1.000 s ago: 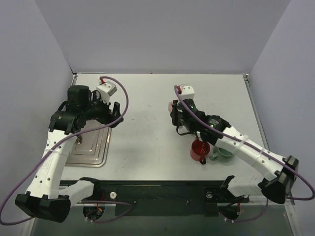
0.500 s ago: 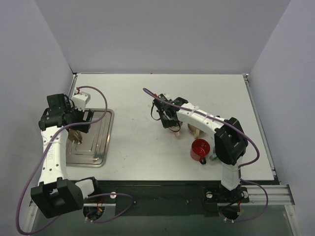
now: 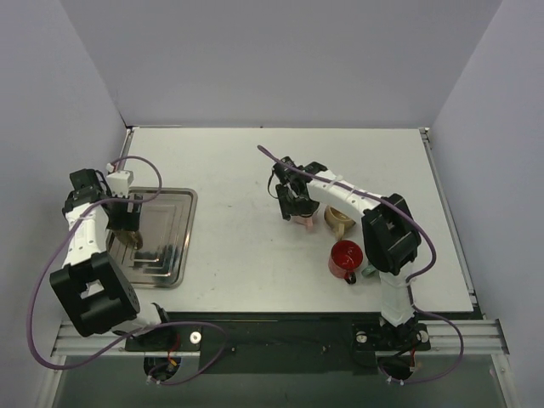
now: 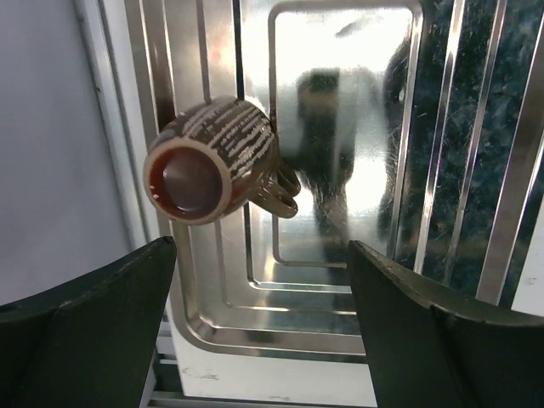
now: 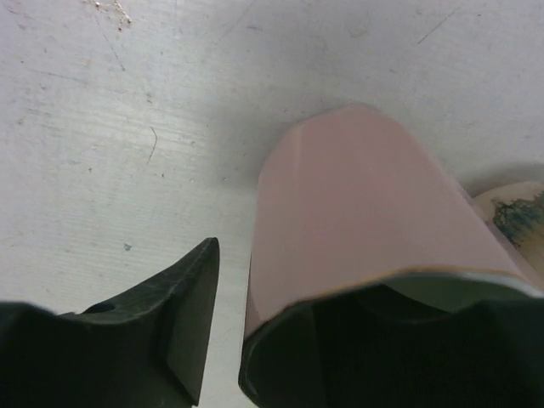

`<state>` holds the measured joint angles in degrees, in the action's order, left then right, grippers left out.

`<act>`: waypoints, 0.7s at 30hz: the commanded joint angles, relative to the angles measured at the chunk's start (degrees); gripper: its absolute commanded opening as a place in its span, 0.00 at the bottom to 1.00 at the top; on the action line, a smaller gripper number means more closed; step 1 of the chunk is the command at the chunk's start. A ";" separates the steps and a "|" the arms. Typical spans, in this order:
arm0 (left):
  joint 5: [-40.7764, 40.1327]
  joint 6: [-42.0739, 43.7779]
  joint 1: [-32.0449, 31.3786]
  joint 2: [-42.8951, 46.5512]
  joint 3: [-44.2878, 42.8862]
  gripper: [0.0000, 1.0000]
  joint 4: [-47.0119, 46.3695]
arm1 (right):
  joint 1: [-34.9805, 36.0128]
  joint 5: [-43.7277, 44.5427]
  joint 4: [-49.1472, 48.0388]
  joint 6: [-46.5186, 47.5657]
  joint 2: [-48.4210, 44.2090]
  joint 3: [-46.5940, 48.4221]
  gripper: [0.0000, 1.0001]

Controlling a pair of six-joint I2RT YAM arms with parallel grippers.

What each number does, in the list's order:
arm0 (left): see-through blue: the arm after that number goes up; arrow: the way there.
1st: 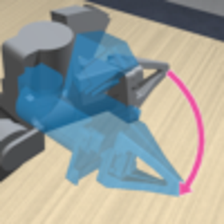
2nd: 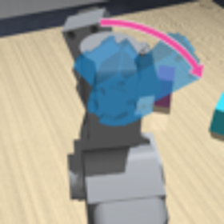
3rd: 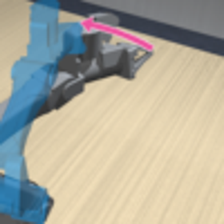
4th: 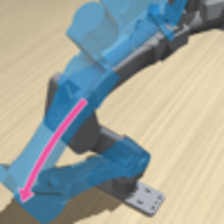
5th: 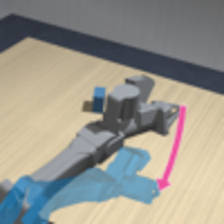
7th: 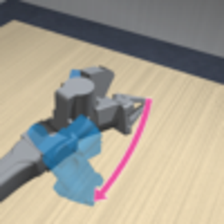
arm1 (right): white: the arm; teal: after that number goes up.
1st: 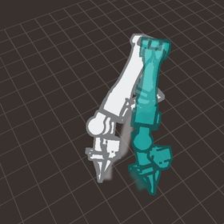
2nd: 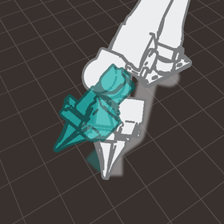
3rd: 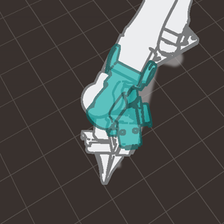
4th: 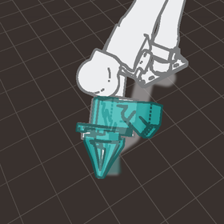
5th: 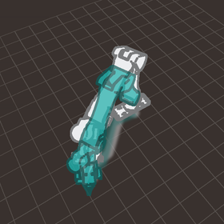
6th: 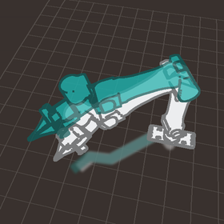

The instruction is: Turn the mug right side up

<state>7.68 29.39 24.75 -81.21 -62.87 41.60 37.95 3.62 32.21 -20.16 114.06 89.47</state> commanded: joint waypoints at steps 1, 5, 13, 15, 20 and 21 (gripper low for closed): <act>1.90 -9.24 1.09 4.72 9.04 0.92 -9.94 | 0.19 2.71 3.13 -1.46 -1.91 -0.96 0.44; -1.35 -12.07 1.09 8.35 16.19 0.91 -19.27 | 0.80 5.08 3.30 -1.46 -5.42 -1.93 0.52; -0.91 -12.51 1.00 1.42 17.52 0.75 -21.82 | 2.82 8.15 3.92 -1.72 -10.96 -2.02 0.56; -2.76 -12.86 1.09 -1.04 16.91 0.74 -24.11 | 3.18 9.21 4.18 -1.63 -12.19 -1.93 0.56; -5.13 -11.81 1.00 -6.58 14.45 0.67 -26.40 | 4.58 10.88 5.58 -1.55 -14.39 -2.20 0.60; -5.13 -11.55 1.00 -7.12 14.27 0.62 -26.49 | 4.67 11.41 5.59 -1.63 -15.09 -2.37 0.60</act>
<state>4.32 17.56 25.65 -85.80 -45.82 19.62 41.80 11.35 34.33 -21.17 102.21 87.61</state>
